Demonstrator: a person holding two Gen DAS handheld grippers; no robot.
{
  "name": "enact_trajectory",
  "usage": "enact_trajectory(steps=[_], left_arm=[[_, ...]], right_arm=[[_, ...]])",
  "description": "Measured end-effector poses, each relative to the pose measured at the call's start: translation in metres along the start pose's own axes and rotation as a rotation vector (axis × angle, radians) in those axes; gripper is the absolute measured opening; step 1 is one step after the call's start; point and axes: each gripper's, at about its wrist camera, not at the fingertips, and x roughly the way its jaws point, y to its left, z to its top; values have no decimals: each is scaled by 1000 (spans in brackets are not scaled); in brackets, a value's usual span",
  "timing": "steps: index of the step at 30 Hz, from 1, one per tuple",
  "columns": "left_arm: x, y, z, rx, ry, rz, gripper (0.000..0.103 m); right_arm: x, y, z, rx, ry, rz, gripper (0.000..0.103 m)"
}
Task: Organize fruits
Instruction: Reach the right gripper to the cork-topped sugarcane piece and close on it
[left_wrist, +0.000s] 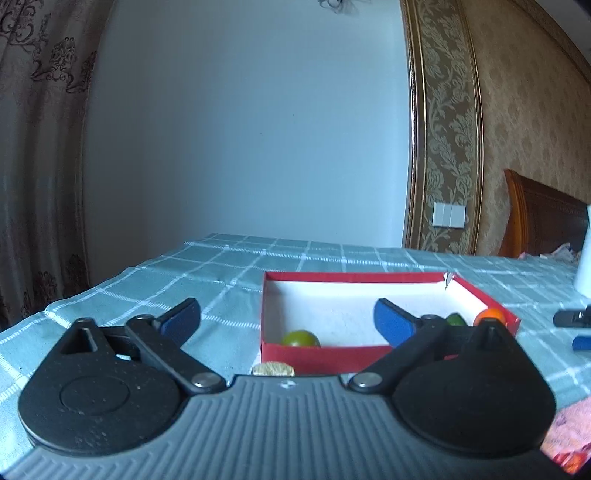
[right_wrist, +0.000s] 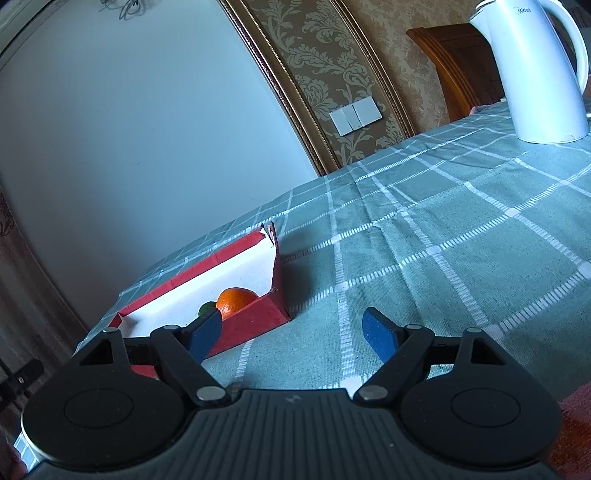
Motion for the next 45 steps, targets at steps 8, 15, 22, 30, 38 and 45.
enact_trajectory(steps=[8,15,22,30,38,45], left_arm=[[4,2,-7,-3,-23,-3,103],[2,4,-7,-16,-40,-1,103],[12,0,-6,7,34,18,103],[15,-4,-8,37,63,8,103],[24,0,-7,24,119,1,103],[25,0,-7,25,127,-6,103]], right_arm=[[-6,18,-2,-107,25,16,83],[-25,64,-20,-430,8,100,83],[-32,104,-44,-632,77,171,80],[-27,112,-54,-659,137,166,66],[-19,113,-55,-649,189,177,61],[-12,118,-56,-653,218,176,57]])
